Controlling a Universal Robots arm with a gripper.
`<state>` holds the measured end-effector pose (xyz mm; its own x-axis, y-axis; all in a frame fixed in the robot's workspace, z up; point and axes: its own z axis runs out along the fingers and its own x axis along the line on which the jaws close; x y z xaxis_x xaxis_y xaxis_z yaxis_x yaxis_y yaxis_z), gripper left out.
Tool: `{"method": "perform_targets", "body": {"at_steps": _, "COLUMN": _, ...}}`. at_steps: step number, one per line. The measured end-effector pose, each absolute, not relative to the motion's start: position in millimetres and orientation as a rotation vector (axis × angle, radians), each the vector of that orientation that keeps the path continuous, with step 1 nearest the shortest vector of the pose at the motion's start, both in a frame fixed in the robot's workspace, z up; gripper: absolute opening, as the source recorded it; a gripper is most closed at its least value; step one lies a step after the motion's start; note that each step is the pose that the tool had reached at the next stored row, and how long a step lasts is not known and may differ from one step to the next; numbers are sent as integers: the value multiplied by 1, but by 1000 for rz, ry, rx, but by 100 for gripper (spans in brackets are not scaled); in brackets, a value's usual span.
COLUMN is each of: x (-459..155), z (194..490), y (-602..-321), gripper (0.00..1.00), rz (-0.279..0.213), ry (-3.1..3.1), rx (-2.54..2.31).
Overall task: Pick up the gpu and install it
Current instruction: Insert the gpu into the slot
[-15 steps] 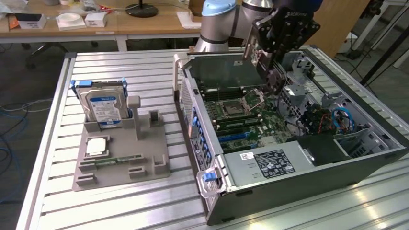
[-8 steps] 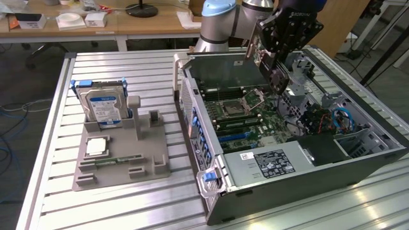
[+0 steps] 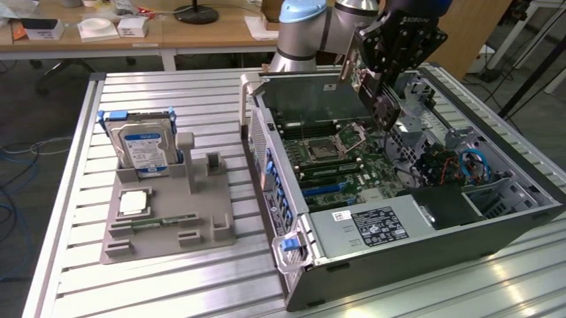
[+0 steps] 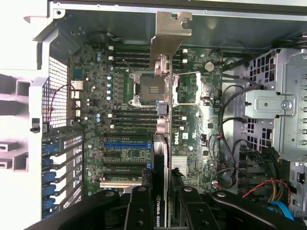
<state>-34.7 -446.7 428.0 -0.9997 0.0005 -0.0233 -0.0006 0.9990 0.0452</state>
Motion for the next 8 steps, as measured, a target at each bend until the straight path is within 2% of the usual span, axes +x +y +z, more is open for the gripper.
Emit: {"method": "perform_targets", "body": {"at_steps": 8, "x": -35, "z": 428, "y": -447, "gripper": 26, "rz": 71, "ry": 3118, "rx": -62}}
